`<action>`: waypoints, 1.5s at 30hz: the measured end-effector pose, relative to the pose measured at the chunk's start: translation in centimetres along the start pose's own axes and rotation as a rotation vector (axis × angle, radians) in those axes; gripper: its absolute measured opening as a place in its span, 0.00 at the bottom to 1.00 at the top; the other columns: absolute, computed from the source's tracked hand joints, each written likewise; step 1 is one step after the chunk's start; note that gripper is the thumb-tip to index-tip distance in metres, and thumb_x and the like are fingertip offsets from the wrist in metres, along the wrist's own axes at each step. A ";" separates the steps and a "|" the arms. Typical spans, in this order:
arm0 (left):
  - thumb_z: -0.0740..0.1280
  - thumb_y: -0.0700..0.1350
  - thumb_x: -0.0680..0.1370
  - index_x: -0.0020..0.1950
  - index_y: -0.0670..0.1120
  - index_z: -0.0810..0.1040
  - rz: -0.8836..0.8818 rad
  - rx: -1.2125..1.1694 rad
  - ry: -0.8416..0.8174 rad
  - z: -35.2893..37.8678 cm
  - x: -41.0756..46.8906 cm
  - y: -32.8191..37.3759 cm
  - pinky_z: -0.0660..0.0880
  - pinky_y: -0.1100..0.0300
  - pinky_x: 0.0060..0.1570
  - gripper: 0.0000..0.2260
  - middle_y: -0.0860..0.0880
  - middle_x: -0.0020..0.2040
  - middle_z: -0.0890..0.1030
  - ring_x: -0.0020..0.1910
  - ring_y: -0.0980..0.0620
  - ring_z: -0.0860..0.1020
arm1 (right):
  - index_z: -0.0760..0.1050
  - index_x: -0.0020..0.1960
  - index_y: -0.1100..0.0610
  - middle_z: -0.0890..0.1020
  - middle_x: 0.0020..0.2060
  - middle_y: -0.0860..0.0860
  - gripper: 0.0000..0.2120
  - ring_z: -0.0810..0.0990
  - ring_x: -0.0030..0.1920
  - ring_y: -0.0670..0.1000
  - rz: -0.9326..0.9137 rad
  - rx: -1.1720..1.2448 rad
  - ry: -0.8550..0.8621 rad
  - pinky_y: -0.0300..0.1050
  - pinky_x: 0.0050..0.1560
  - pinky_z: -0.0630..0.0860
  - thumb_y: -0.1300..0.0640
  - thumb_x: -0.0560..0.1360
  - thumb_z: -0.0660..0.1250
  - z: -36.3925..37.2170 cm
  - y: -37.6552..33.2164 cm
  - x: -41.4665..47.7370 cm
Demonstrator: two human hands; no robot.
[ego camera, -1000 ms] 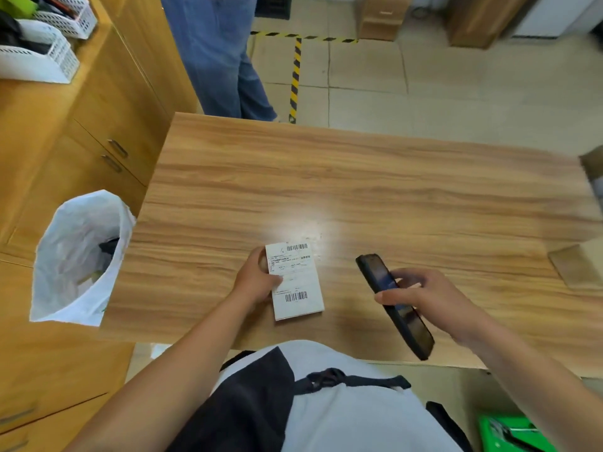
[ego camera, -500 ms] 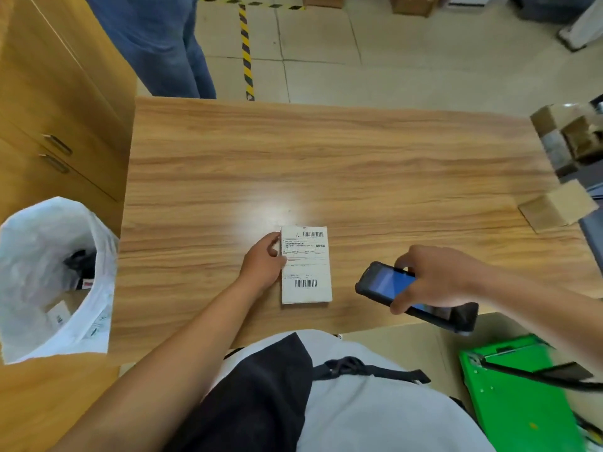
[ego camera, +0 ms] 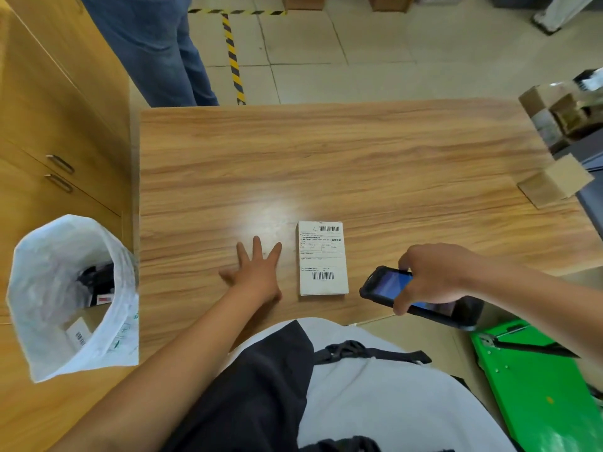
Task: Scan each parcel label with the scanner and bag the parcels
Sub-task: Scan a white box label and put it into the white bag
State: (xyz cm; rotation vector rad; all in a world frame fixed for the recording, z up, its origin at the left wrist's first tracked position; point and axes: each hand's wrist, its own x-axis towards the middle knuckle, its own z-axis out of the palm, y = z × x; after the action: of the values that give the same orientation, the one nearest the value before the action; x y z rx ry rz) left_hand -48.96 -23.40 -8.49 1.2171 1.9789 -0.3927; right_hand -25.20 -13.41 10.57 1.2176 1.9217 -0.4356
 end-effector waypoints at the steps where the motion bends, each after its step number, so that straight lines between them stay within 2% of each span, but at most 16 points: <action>1: 0.74 0.51 0.70 0.76 0.67 0.34 0.000 -0.008 -0.004 0.0 0.0 0.1 0.57 0.24 0.63 0.52 0.51 0.79 0.30 0.77 0.37 0.33 | 0.80 0.48 0.51 0.80 0.29 0.45 0.29 0.79 0.29 0.46 -0.002 -0.003 0.003 0.42 0.31 0.69 0.31 0.58 0.75 0.1 -0.1 0.0; 4: 0.74 0.49 0.71 0.76 0.67 0.34 0.004 -0.018 -0.006 0.0 -0.1 0.1 0.56 0.23 0.63 0.52 0.51 0.78 0.29 0.77 0.37 0.32 | 0.80 0.49 0.51 0.82 0.35 0.46 0.30 0.80 0.36 0.49 -0.003 -0.008 0.017 0.42 0.31 0.67 0.31 0.58 0.74 0.2 -0.3 0.0; 9: 0.70 0.49 0.68 0.76 0.67 0.34 0.011 -0.003 0.003 0.2 -0.1 -0.1 0.58 0.25 0.61 0.51 0.52 0.79 0.30 0.77 0.37 0.32 | 0.77 0.39 0.51 0.80 0.30 0.46 0.25 0.78 0.33 0.50 0.020 -0.010 0.037 0.42 0.30 0.66 0.32 0.57 0.73 0.3 -0.4 -0.2; 15: 0.69 0.51 0.67 0.74 0.68 0.32 0.021 0.008 -0.004 0.8 0.3 -0.4 0.55 0.23 0.62 0.51 0.52 0.78 0.28 0.76 0.38 0.30 | 0.76 0.39 0.51 0.80 0.32 0.46 0.26 0.78 0.34 0.49 0.048 -0.038 -0.004 0.42 0.31 0.66 0.31 0.54 0.72 0.8 0.1 -0.7; 20: 0.67 0.49 0.64 0.75 0.68 0.33 0.028 -0.042 0.012 1.1 -0.1 -0.1 0.49 0.22 0.63 0.52 0.53 0.78 0.28 0.76 0.40 0.29 | 0.76 0.40 0.51 0.81 0.33 0.46 0.26 0.79 0.34 0.49 0.063 0.015 -0.012 0.42 0.32 0.67 0.31 0.55 0.72 1.0 0.6 -1.3; 23: 0.65 0.49 0.66 0.77 0.67 0.39 0.028 -0.113 0.028 1.1 -0.4 -0.1 0.46 0.23 0.65 0.48 0.52 0.79 0.31 0.77 0.41 0.30 | 0.80 0.43 0.52 0.86 0.33 0.50 0.26 0.81 0.28 0.48 0.075 0.175 -0.013 0.41 0.34 0.73 0.33 0.56 0.74 0.7 1.2 -1.9; 25: 0.66 0.51 0.70 0.79 0.63 0.47 0.033 -0.214 0.096 0.9 -0.6 0.1 0.49 0.29 0.69 0.41 0.50 0.81 0.39 0.79 0.41 0.38 | 0.81 0.45 0.53 0.87 0.33 0.51 0.27 0.82 0.25 0.47 0.075 0.302 -0.015 0.41 0.34 0.76 0.34 0.55 0.76 0.7 1.8 -2.3; 28: 0.68 0.53 0.75 0.79 0.54 0.55 0.097 -0.522 0.243 0.4 -0.8 1.4 0.58 0.42 0.73 0.36 0.45 0.80 0.53 0.78 0.42 0.52 | 0.82 0.47 0.53 0.87 0.37 0.54 0.29 0.84 0.26 0.50 0.051 0.558 -0.008 0.44 0.33 0.77 0.36 0.55 0.79 1.6 2.5 -2.8; 30: 0.70 0.55 0.74 0.79 0.53 0.55 0.140 -0.611 0.276 0.0 -1.1 3.2 0.60 0.45 0.71 0.38 0.45 0.79 0.55 0.77 0.43 0.54 | 0.79 0.50 0.51 0.86 0.45 0.52 0.31 0.86 0.31 0.51 0.053 0.770 0.013 0.43 0.30 0.78 0.37 0.54 0.81 2.6 2.7 -3.1; 32: 0.71 0.59 0.73 0.79 0.55 0.52 0.164 -0.582 0.284 -0.3 -1.1 5.6 0.60 0.44 0.71 0.42 0.45 0.79 0.52 0.77 0.43 0.52 | 0.77 0.53 0.47 0.82 0.48 0.44 0.35 0.86 0.39 0.48 0.051 0.873 0.049 0.36 0.29 0.78 0.34 0.50 0.80 3.7 2.8 -3.2; 34: 0.71 0.65 0.70 0.79 0.57 0.47 0.160 -0.503 0.282 -0.6 -0.7 8.0 0.58 0.42 0.71 0.46 0.46 0.80 0.46 0.78 0.44 0.47 | 0.77 0.46 0.44 0.81 0.45 0.41 0.30 0.83 0.37 0.42 0.054 0.954 0.065 0.29 0.26 0.74 0.35 0.49 0.79 4.7 2.9 -3.0; 36: 0.70 0.70 0.67 0.79 0.59 0.42 0.130 -0.388 0.260 -0.6 -0.1 10.1 0.54 0.40 0.72 0.51 0.45 0.80 0.38 0.79 0.42 0.42 | 0.77 0.42 0.43 0.82 0.43 0.42 0.22 0.82 0.31 0.41 0.072 1.032 0.083 0.28 0.24 0.73 0.39 0.54 0.82 5.5 3.2 -2.8; 38: 0.68 0.73 0.66 0.79 0.59 0.38 0.102 -0.249 0.244 -0.4 0.6 11.6 0.49 0.38 0.73 0.54 0.43 0.79 0.33 0.79 0.40 0.38 | 0.80 0.47 0.46 0.82 0.45 0.46 0.20 0.84 0.31 0.43 0.107 1.086 0.119 0.32 0.24 0.75 0.45 0.60 0.84 6.2 3.7 -2.7; 41: 0.72 0.68 0.67 0.79 0.58 0.38 0.128 -0.097 0.252 0.1 1.3 12.6 0.44 0.38 0.74 0.54 0.44 0.79 0.31 0.78 0.37 0.35 | 0.78 0.65 0.53 0.80 0.50 0.46 0.34 0.85 0.41 0.50 0.166 1.161 0.164 0.39 0.27 0.78 0.45 0.63 0.83 7.1 4.2 -3.2; 45: 0.76 0.58 0.68 0.80 0.59 0.41 0.208 -0.057 0.320 0.6 1.7 11.6 0.45 0.43 0.75 0.53 0.45 0.79 0.33 0.78 0.38 0.38 | 0.73 0.73 0.53 0.79 0.61 0.50 0.54 0.85 0.48 0.53 0.184 1.185 0.234 0.50 0.38 0.83 0.34 0.51 0.78 7.9 5.1 -4.1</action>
State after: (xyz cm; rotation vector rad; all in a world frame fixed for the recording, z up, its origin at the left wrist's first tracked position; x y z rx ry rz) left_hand -39.12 -16.93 -8.64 1.5067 2.0827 -0.0371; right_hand -16.40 -18.52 9.52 2.2168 1.6713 -1.5040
